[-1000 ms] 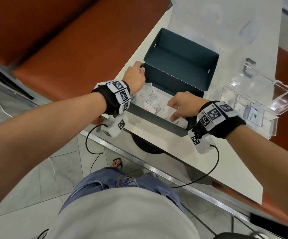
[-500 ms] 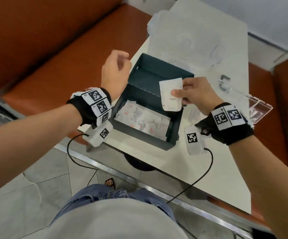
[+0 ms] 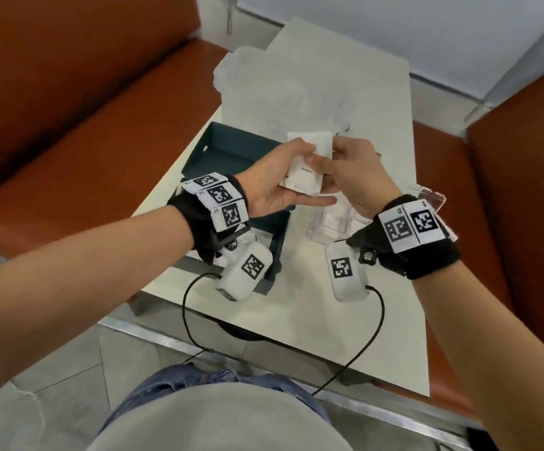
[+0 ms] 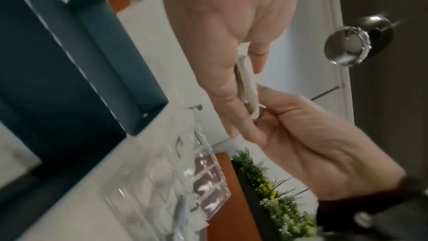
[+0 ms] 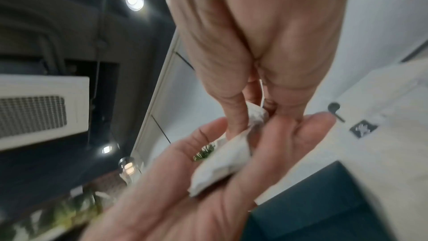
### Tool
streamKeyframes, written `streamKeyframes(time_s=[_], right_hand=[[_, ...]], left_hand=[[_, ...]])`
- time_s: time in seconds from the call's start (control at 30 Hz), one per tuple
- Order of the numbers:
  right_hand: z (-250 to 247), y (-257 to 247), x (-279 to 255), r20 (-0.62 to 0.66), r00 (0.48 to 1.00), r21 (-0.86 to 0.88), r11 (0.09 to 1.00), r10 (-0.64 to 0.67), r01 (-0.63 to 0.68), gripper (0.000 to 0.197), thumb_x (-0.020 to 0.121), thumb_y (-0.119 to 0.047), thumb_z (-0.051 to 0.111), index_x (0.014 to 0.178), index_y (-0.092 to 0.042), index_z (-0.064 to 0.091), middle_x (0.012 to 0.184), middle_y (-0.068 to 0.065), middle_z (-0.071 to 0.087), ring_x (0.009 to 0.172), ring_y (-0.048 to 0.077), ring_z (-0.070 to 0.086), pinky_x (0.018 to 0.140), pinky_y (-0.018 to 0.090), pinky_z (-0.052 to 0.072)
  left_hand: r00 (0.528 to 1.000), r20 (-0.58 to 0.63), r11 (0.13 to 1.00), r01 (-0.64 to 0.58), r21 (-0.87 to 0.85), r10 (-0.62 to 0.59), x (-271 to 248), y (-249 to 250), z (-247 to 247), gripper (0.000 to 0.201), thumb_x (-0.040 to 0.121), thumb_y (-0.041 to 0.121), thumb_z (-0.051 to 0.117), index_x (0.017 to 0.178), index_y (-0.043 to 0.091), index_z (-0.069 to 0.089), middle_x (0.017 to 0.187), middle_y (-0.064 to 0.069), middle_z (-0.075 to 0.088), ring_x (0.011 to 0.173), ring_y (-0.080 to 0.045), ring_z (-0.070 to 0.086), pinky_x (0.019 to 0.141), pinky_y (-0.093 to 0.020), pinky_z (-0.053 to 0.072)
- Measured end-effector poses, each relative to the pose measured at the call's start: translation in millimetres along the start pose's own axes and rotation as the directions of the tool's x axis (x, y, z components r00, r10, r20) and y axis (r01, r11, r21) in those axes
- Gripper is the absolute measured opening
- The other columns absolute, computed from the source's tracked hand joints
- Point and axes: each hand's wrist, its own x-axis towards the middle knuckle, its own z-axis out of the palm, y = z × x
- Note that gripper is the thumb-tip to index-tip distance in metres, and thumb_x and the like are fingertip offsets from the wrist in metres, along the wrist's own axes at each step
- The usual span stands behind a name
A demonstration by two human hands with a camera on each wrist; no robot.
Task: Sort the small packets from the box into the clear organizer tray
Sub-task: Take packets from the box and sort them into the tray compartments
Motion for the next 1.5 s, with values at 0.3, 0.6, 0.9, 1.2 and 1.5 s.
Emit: streamKeyframes(time_s=[0.3, 0.6, 0.9, 1.2, 1.5], right_hand=[[-78, 31, -6, -0.173, 0.984, -0.368, 0.929, -0.038, -0.029, 0.036, 0.088, -0.023, 0.066, 0.123, -0.014, 0.059, 0.081, -0.003, 0.061, 0.074, 0.010, 0.060, 0.073, 0.029, 0.052], [-116, 60, -30, -0.172, 0.985, -0.251, 0.966, 0.024, -0.068, 0.058, 0.076, -0.029, 0.081, 0.126, -0.016, 0.055, 0.088, 0.004, 0.052, 0.073, 0.015, 0.059, 0.058, 0.022, 0.051], [-170, 81, -37, -0.155, 0.976, -0.184, 0.967, 0.150, -0.178, 0.021, 0.082, -0.015, 0.074, 0.104, -0.015, 0.070, 0.095, 0.004, 0.073, 0.085, 0.015, 0.070, 0.064, 0.022, 0.050], [-213, 123, -24, -0.334, 0.923, -0.286, 0.913, 0.191, -0.292, 0.010, 0.087, -0.010, 0.068, 0.095, -0.007, 0.072, 0.080, 0.005, 0.066, 0.064, 0.010, 0.057, 0.058, 0.022, 0.047], [-195, 158, -15, -0.319, 0.927, -0.542, 0.764, 0.199, -0.350, 0.006, 0.087, -0.011, 0.067, 0.091, -0.014, 0.071, 0.102, 0.009, 0.064, 0.087, 0.017, 0.056, 0.067, 0.023, 0.042]], left_hand=[[0.994, -0.110, 1.000, -0.016, -0.001, 0.016, 37, -39, 44, 0.035, 0.102, 0.005, 0.041, 0.136, -0.005, 0.042, 0.123, -0.029, 0.060, 0.100, -0.038, 0.067, 0.079, -0.040, 0.060], [0.967, -0.198, 0.960, -0.106, 0.261, 0.160, 65, -72, 77, 0.030, 0.093, 0.022, 0.064, 0.119, 0.009, 0.062, 0.105, -0.009, 0.073, 0.092, -0.024, 0.072, 0.073, -0.036, 0.060], [0.981, -0.158, 0.925, -0.042, 0.377, 0.109, 86, -93, 96, 0.030, 0.091, -0.001, 0.062, 0.120, 0.005, 0.059, 0.109, -0.012, 0.070, 0.095, -0.024, 0.070, 0.070, -0.034, 0.061], [0.956, -0.246, 0.942, -0.076, 0.328, 0.162, 99, -102, 100, 0.009, 0.091, -0.004, 0.060, 0.099, -0.001, 0.059, 0.091, -0.020, 0.069, 0.069, -0.022, 0.073, 0.059, -0.029, 0.059], [0.953, -0.263, 0.945, -0.058, 0.322, 0.149, 100, -102, 101, 0.021, 0.092, -0.003, 0.059, 0.113, -0.004, 0.055, 0.096, -0.021, 0.068, 0.076, -0.024, 0.071, 0.070, -0.033, 0.061]])
